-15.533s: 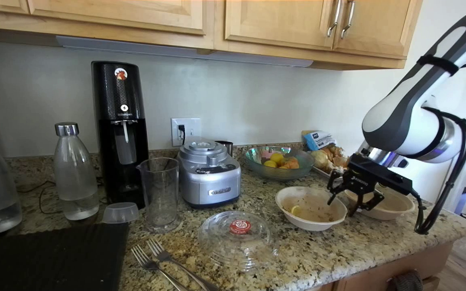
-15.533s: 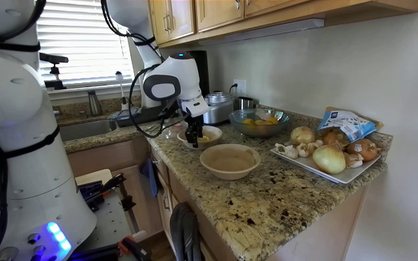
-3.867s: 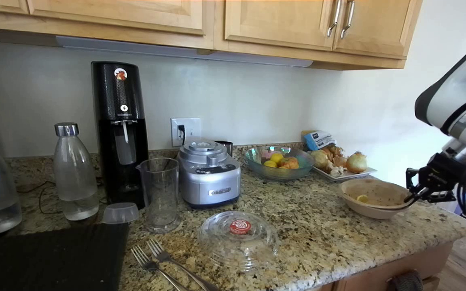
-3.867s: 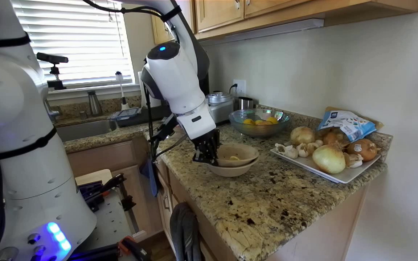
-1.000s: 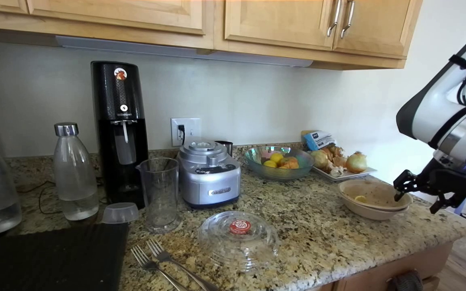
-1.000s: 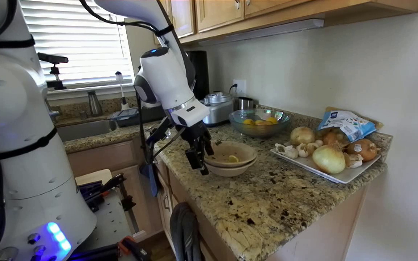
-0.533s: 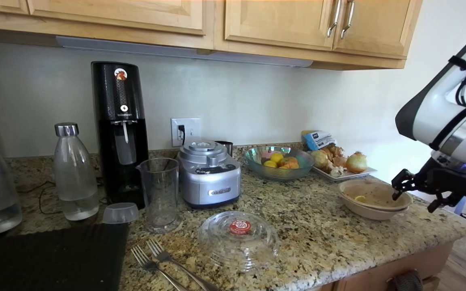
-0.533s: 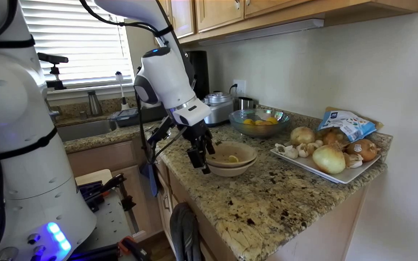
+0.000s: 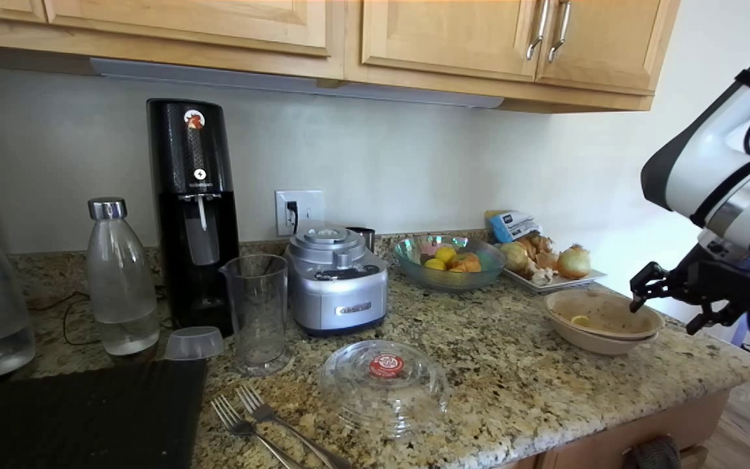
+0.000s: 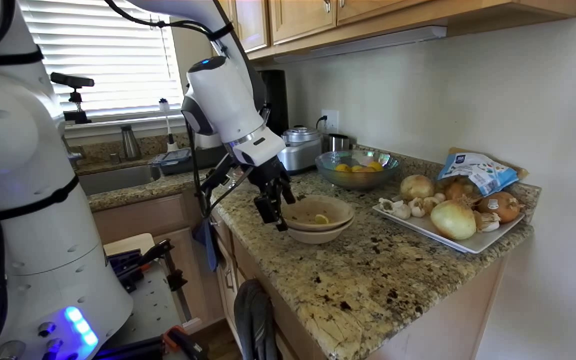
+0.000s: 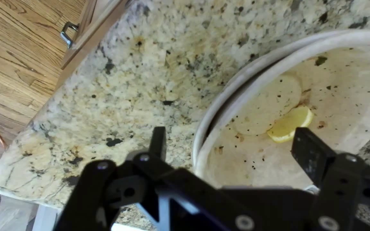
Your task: Put the left plate on the right plate
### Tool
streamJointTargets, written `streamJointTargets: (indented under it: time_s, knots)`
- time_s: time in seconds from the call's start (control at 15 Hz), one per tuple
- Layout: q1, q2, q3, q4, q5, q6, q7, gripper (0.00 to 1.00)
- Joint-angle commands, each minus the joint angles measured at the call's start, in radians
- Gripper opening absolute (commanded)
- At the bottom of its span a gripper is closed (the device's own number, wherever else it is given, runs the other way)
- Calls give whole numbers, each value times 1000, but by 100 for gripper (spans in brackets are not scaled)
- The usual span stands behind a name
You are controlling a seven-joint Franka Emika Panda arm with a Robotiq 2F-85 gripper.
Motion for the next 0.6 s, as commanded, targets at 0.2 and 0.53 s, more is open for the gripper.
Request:
streamJointTargets:
  time_s: [0.2, 0.53]
  knots:
    - [43, -181, 28, -31, 146, 15, -134, 100]
    - [54, -174, 24, 0, 141, 1, -134, 100]
